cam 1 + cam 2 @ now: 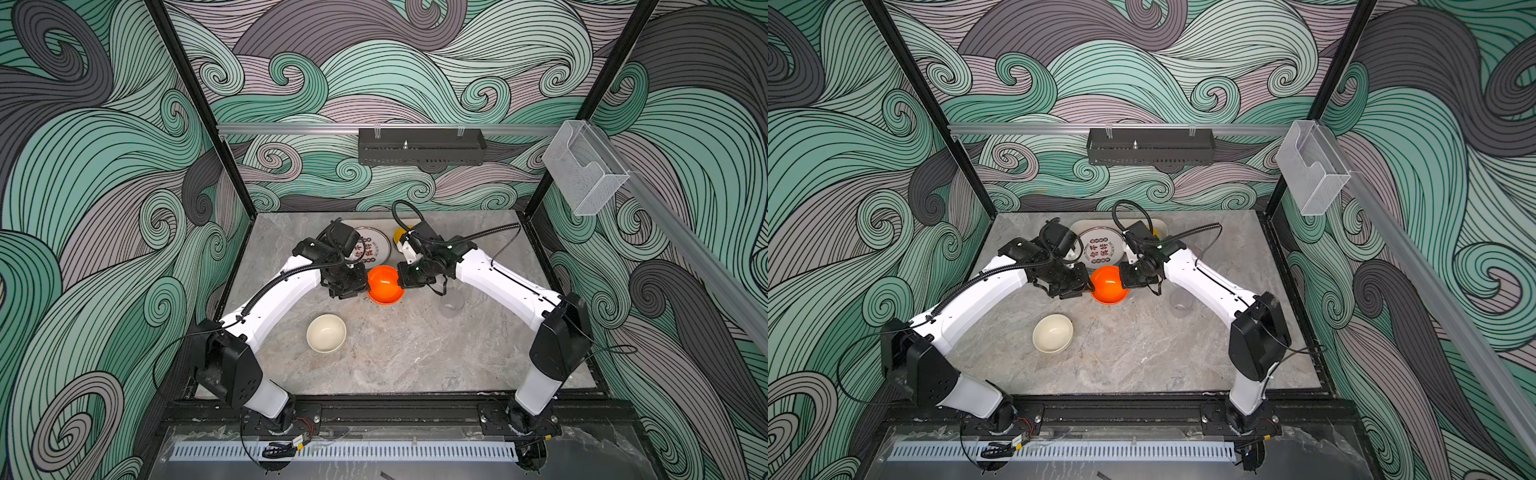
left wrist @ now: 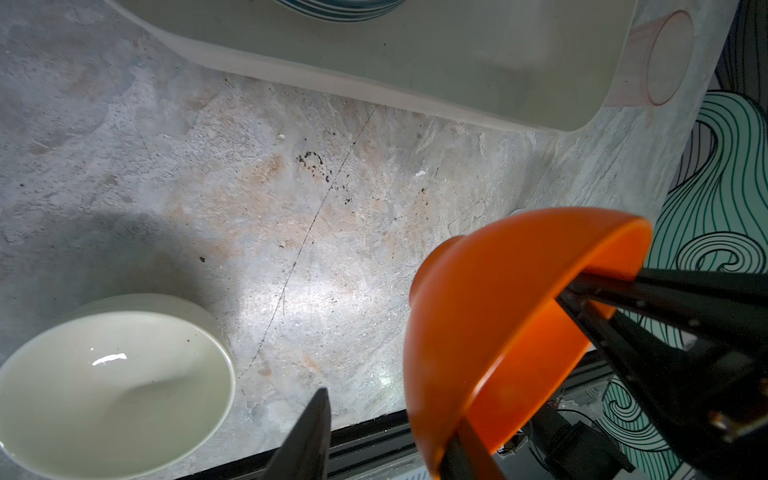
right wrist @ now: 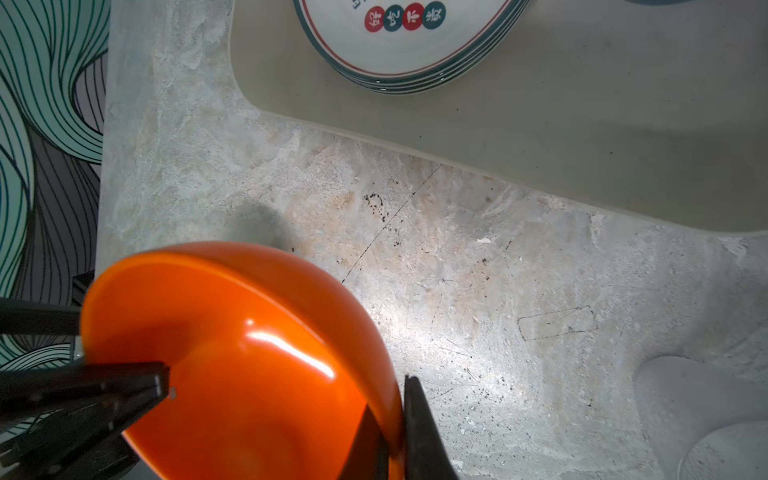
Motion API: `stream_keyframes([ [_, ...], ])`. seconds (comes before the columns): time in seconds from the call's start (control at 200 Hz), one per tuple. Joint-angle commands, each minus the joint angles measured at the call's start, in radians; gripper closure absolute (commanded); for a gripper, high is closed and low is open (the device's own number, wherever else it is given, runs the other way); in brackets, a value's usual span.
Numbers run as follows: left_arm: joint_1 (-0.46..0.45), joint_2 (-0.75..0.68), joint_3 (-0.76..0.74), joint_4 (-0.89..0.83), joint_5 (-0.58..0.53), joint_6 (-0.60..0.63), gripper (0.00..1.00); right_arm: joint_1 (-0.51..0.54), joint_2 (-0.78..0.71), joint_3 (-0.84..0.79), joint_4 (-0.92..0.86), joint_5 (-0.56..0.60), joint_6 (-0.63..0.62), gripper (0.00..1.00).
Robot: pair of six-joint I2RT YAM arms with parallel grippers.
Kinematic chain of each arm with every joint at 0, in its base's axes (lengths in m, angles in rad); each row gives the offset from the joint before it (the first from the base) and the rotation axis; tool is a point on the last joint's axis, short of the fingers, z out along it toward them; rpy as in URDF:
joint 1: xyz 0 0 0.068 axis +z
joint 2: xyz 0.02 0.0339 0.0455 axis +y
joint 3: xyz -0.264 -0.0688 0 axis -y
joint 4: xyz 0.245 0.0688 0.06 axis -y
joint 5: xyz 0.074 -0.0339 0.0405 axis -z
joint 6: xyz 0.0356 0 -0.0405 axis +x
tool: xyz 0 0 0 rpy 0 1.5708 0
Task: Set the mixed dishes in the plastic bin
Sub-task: 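Carry the orange bowl toward the cream bin with the right gripper, then lower the orange bowl onto the yellow bowl and open the right gripper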
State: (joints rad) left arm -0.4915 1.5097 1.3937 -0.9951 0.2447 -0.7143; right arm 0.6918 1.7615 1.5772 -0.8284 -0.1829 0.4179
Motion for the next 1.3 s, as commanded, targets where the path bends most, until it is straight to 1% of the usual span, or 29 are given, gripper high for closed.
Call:
stream_keyframes([
  [0.0, 0.004, -0.028, -0.007, 0.014, 0.002, -0.013, 0.53, -0.009, 0.014, 0.053, -0.05, 0.073, -0.044, 0.95],
  [0.205, 0.005, -0.08, -0.043, 0.035, -0.018, -0.011, 0.45, -0.033, 0.056, 0.095, -0.089, 0.113, -0.071, 0.96],
  [0.23, 0.006, -0.08, -0.048, 0.036, -0.021, -0.011, 0.45, -0.038, 0.062, 0.101, -0.09, 0.118, -0.074, 0.96],
  [0.255, 0.007, -0.116, -0.056, 0.038, -0.022, -0.011, 0.45, -0.042, 0.067, 0.106, -0.093, 0.127, -0.079, 0.97],
  [0.41, 0.016, -0.165, -0.103, 0.033, -0.045, -0.011, 0.45, -0.08, 0.103, 0.148, -0.116, 0.155, -0.096, 0.97],
  [0.685, 0.052, -0.271, -0.213, 0.006, -0.101, -0.017, 0.45, -0.197, 0.191, 0.269, -0.14, 0.162, -0.091, 0.97],
  [0.936, 0.1, -0.364, -0.315, -0.006, -0.121, -0.024, 0.45, -0.276, 0.323, 0.463, -0.167, 0.156, -0.058, 0.97],
  [1.196, 0.141, -0.407, -0.35, -0.041, -0.122, -0.024, 0.45, -0.313, 0.497, 0.719, -0.223, 0.153, -0.025, 0.96],
  [1.296, 0.149, -0.416, -0.355, -0.053, -0.124, -0.024, 0.45, -0.326, 0.554, 0.787, -0.227, 0.148, -0.009, 0.96],
])
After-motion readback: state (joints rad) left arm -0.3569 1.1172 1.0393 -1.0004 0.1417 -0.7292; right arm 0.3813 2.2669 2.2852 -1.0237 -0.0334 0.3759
